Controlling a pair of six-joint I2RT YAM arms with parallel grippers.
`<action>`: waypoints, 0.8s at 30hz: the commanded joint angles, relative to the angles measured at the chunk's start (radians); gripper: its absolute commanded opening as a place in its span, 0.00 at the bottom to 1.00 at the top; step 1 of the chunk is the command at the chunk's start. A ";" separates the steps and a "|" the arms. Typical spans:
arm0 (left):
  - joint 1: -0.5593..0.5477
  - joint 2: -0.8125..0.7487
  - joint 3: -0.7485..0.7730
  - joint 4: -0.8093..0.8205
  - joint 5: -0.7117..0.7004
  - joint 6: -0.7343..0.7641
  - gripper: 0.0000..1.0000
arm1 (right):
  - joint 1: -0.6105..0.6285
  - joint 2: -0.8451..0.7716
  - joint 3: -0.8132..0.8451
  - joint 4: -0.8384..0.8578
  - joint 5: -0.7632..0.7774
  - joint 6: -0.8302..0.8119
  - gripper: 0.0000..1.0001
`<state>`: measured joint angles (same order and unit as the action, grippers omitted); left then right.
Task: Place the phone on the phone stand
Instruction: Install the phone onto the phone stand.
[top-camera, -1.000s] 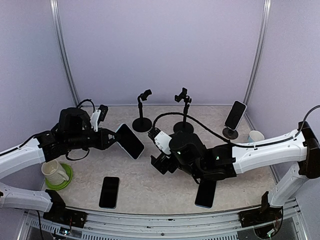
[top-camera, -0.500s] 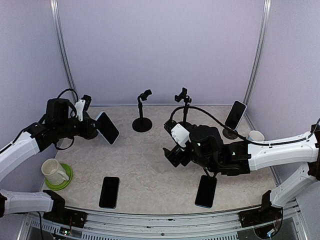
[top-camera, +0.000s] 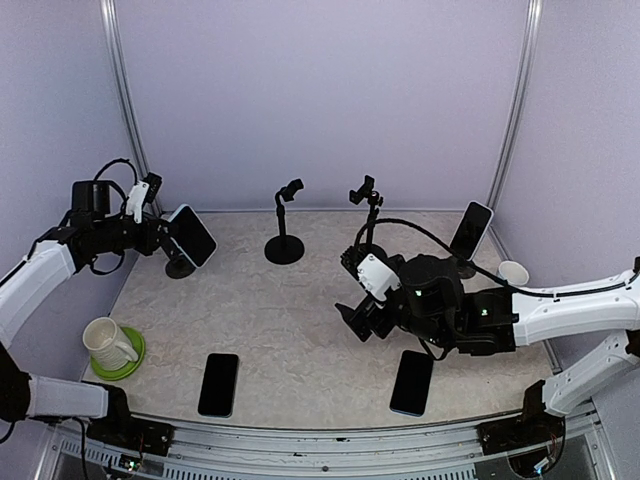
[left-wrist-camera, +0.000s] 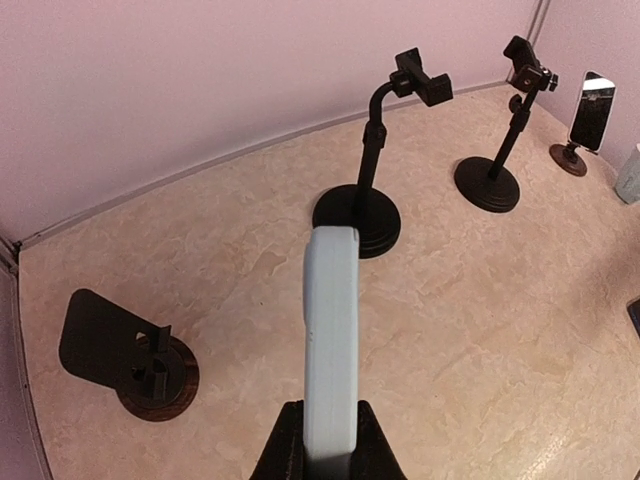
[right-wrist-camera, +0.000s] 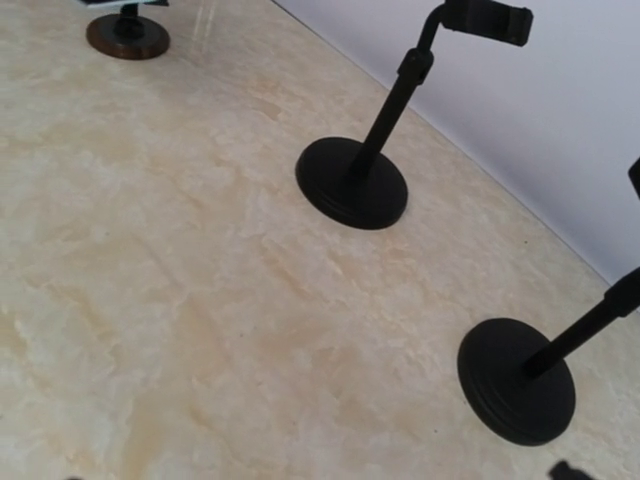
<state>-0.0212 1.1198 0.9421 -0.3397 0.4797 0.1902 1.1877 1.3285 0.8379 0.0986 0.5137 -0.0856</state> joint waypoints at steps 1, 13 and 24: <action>0.048 0.040 0.083 0.066 0.130 0.157 0.00 | -0.011 -0.043 -0.025 0.021 -0.032 0.002 1.00; 0.132 0.294 0.316 -0.053 0.153 0.316 0.00 | -0.018 -0.049 -0.059 0.042 -0.072 0.014 1.00; 0.231 0.394 0.418 -0.121 0.195 0.473 0.00 | -0.025 -0.049 -0.086 0.065 -0.117 0.029 1.00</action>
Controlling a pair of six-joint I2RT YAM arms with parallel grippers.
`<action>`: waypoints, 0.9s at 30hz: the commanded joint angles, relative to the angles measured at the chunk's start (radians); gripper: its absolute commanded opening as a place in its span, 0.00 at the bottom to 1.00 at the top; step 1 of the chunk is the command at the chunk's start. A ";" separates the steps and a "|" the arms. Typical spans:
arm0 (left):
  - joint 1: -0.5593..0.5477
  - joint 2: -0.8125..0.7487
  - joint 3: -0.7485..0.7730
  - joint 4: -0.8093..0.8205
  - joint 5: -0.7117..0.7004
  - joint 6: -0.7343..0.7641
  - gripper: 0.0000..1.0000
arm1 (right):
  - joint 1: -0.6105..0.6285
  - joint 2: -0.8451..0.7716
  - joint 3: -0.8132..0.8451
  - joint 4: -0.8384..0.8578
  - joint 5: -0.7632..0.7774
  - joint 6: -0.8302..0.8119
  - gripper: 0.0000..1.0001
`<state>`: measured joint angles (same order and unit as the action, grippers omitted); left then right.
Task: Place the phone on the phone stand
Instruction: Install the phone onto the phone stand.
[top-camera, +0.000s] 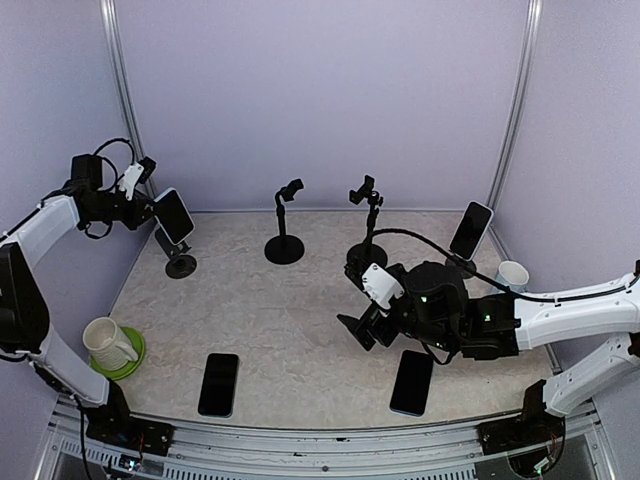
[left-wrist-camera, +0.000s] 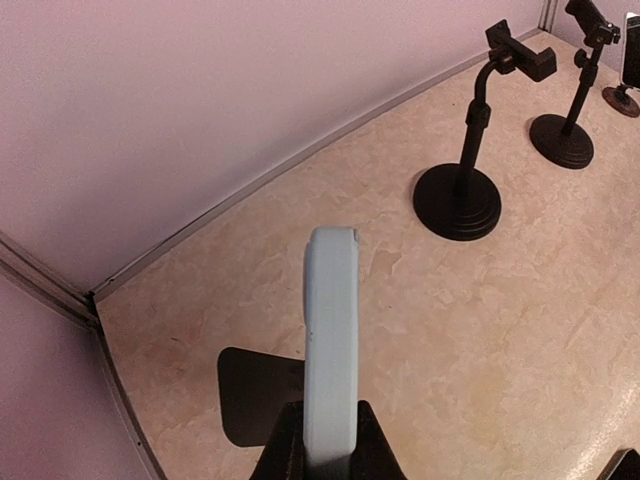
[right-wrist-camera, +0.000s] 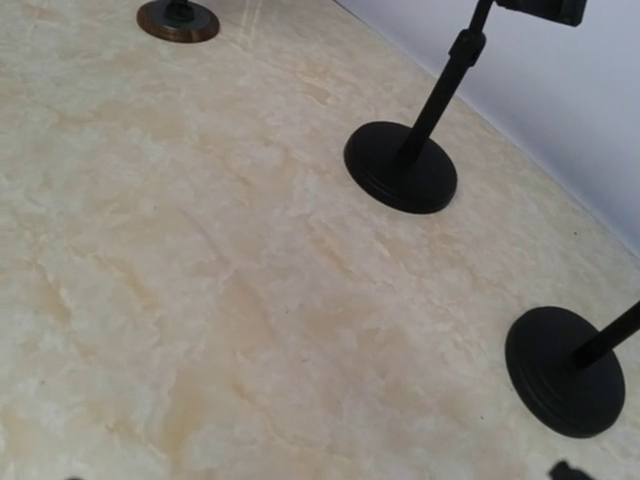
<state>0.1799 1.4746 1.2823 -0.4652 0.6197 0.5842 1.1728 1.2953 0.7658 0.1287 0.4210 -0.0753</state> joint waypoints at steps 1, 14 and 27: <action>0.034 0.054 0.087 -0.009 0.057 0.096 0.00 | -0.011 -0.017 -0.016 0.035 -0.025 0.020 1.00; 0.064 0.157 0.170 -0.056 0.096 0.161 0.00 | -0.016 -0.017 -0.045 0.060 -0.042 0.029 1.00; 0.073 0.150 0.135 -0.036 0.044 0.127 0.00 | -0.020 -0.001 -0.047 0.064 -0.048 0.029 1.00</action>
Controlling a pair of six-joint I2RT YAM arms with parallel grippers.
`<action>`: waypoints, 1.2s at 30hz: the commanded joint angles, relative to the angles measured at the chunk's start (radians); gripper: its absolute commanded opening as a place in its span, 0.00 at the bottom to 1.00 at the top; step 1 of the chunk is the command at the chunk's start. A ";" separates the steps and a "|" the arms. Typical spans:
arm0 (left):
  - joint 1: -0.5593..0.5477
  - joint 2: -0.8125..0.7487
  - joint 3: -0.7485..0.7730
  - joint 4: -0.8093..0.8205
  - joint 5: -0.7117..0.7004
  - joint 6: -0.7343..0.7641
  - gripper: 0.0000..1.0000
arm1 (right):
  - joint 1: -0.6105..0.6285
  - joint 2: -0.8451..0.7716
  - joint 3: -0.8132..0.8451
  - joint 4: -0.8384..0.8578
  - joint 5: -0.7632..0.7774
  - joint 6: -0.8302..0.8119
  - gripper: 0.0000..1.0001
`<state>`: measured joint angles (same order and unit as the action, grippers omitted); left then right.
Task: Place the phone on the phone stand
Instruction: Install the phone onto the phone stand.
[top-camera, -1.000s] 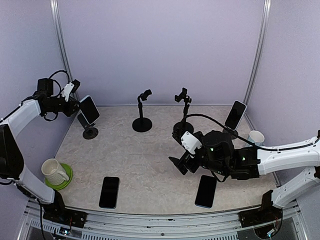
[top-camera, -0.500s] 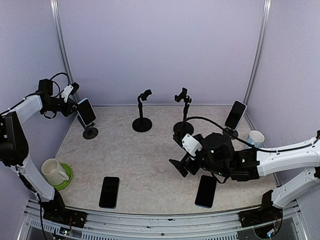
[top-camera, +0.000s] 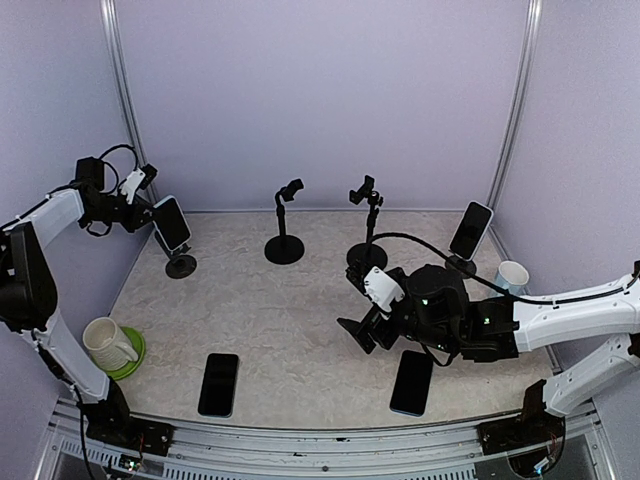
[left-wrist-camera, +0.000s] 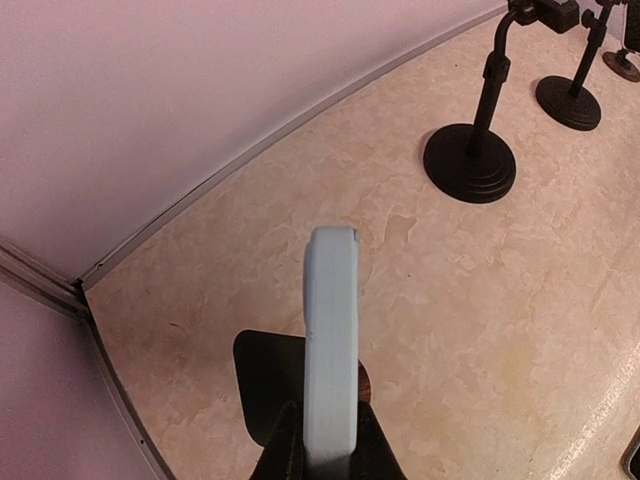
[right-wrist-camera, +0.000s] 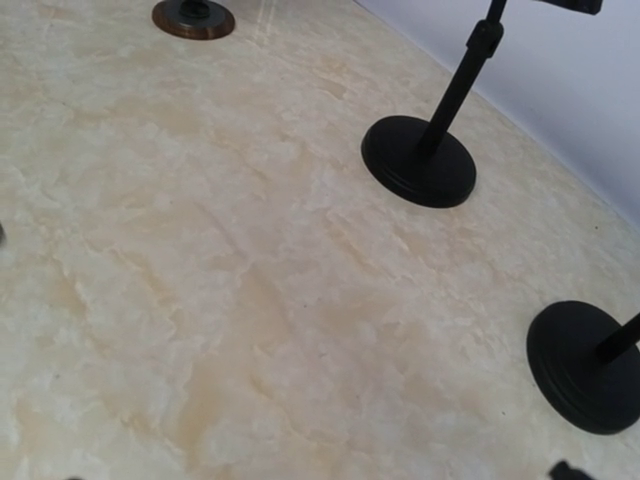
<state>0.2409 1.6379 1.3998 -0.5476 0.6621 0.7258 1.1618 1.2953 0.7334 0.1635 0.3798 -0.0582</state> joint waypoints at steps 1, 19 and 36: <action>0.013 -0.014 0.017 0.049 -0.002 -0.020 0.00 | -0.009 -0.001 -0.014 0.029 -0.007 0.012 1.00; 0.018 0.003 0.007 0.068 -0.011 -0.126 0.00 | -0.013 0.005 -0.017 0.030 -0.009 0.012 1.00; 0.016 0.021 -0.020 0.069 -0.016 -0.134 0.00 | -0.014 0.013 -0.014 0.030 -0.010 0.011 1.00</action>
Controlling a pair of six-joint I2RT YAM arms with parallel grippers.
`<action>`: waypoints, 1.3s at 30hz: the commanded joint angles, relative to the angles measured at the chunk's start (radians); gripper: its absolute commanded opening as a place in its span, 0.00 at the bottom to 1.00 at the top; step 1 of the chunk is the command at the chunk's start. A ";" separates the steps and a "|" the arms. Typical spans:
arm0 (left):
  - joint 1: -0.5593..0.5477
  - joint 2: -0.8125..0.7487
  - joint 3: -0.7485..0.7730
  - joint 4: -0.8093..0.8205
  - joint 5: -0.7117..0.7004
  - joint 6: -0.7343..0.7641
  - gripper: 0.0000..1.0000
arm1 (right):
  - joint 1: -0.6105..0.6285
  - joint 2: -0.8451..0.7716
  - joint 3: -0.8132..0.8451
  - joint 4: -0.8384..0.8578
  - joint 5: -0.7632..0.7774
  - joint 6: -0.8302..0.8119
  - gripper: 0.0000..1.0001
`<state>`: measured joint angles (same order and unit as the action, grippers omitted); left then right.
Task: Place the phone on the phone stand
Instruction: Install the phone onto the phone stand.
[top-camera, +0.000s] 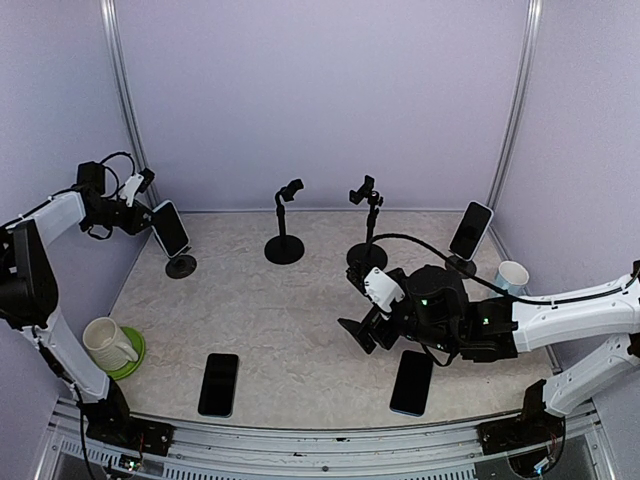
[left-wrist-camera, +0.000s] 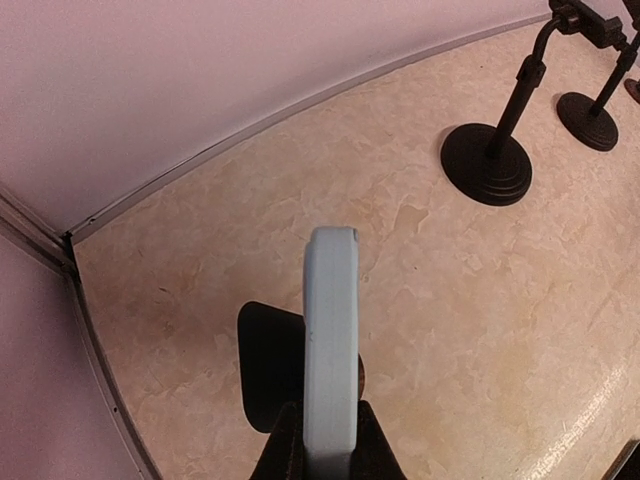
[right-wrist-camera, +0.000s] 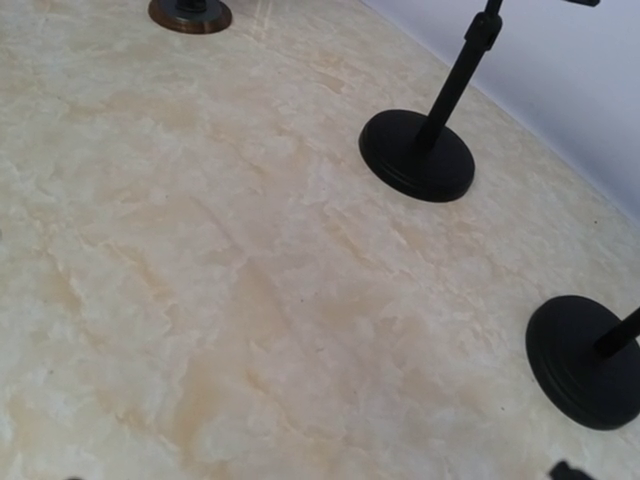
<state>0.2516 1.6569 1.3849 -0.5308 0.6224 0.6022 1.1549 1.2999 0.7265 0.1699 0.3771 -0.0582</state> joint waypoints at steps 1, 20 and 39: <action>0.006 0.002 -0.007 0.053 0.023 -0.012 0.00 | -0.007 0.009 -0.007 0.024 -0.008 0.011 1.00; -0.006 0.034 0.005 0.050 0.010 -0.013 0.00 | -0.009 0.016 -0.009 0.024 -0.013 0.011 1.00; -0.012 0.082 0.046 0.034 -0.021 -0.022 0.07 | -0.010 0.025 -0.007 0.025 -0.014 0.009 1.00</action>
<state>0.2455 1.7096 1.3998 -0.5236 0.6212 0.5762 1.1545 1.3148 0.7265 0.1703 0.3698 -0.0582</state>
